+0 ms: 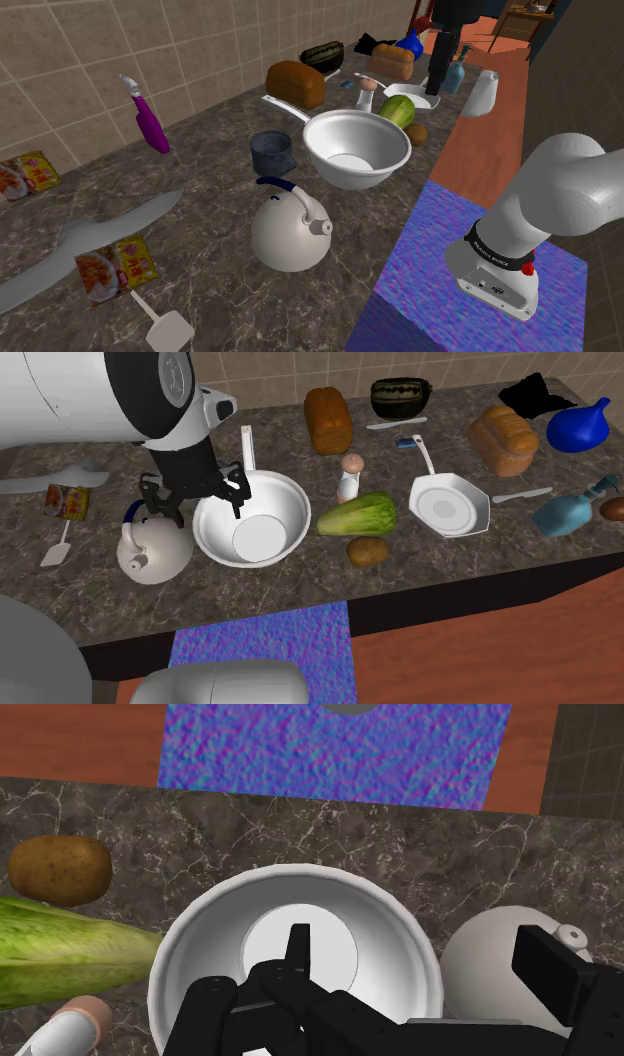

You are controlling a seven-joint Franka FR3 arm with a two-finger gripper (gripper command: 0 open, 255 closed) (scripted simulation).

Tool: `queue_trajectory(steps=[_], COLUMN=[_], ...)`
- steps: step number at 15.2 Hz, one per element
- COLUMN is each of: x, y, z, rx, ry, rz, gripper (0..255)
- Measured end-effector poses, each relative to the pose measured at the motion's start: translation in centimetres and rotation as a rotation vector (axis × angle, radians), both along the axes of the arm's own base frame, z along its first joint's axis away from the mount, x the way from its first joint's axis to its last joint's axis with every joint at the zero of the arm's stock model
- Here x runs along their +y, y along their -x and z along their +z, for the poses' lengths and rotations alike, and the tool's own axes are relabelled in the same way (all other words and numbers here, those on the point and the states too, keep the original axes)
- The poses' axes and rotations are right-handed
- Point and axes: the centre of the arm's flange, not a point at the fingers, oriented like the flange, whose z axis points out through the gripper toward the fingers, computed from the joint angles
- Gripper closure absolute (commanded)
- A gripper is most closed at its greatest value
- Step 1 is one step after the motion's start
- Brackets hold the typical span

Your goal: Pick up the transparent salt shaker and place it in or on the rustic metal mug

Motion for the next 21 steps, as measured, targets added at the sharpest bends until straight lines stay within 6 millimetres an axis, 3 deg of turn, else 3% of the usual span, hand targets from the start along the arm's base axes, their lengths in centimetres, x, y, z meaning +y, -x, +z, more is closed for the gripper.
queue_trajectory(steps=[2,5,21], x=[-0.4,-2.3,-15.3], y=[-0.4,-2.9,-15.8], z=[-0.3,-1.4,-8.5], rx=[-0.002,-0.015,-0.102], ry=[0.000,0.002,0.012], rz=[-0.002,-0.012,-0.074], gripper=[0,0,0])
